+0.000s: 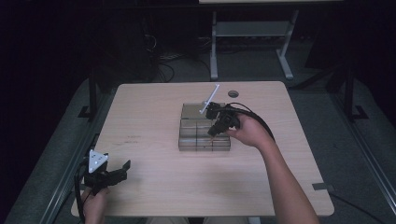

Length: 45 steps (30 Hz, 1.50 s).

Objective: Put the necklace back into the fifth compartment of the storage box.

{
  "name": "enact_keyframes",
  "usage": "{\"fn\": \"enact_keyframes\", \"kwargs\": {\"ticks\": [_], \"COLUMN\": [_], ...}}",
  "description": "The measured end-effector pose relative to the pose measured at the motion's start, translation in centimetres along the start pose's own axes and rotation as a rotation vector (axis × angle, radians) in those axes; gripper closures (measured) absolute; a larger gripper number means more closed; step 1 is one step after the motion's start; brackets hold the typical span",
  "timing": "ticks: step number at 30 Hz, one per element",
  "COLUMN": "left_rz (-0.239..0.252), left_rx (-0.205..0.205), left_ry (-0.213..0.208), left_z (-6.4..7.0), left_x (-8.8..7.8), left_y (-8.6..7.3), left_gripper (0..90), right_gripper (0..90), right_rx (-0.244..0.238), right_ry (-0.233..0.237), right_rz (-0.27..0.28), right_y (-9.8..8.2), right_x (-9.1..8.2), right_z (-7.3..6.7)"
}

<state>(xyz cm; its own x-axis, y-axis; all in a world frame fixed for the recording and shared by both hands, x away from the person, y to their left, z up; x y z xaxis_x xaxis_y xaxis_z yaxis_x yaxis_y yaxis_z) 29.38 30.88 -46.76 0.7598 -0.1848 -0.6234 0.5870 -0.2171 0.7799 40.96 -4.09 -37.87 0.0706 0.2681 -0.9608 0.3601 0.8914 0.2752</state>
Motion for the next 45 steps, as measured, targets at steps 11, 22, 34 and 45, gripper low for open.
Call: {"fn": "enact_keyframes", "kwargs": {"ticks": [11,22,34,45], "left_rz": [-0.008,-0.002,-0.001,-0.005], "left_rx": [0.011,0.005,0.001,0.012], "left_ry": [-0.002,-0.004,-0.006,-0.008], "left_z": [0.0,0.0,0.0,0.2], "left_x": [0.0,0.0,0.0,0.0], "left_y": [0.0,0.0,0.0,0.0], "left_gripper": [13.0,13.0,13.0,13.0], "right_gripper": [88.2,88.2,88.2,88.2], "right_rx": [0.019,0.033,0.03,0.046], "right_ry": [-0.01,0.001,0.01,0.025], "right_rz": [-0.03,-0.047,-0.106,-0.11], "right_y": [1.5,2.7,3.2,2.6], "right_x": [1.1,3.6,5.9,6.9], "right_z": [1.9,2.6,2.8,2.9]}}
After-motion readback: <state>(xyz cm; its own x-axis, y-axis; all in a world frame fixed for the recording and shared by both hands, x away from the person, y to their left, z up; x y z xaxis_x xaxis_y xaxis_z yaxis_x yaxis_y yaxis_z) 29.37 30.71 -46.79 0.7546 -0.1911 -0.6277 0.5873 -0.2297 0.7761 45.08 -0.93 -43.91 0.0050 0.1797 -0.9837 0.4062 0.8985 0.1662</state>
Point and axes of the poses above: each handheld gripper's, and its own axes: x roughly forward along the jaws, y roughly out of its top, z roughly to its right, the point moved 5 cm from there along x, roughly forward along the jaws, and after that the axes turned 7 degrees about -z, right-handed, at the moved point
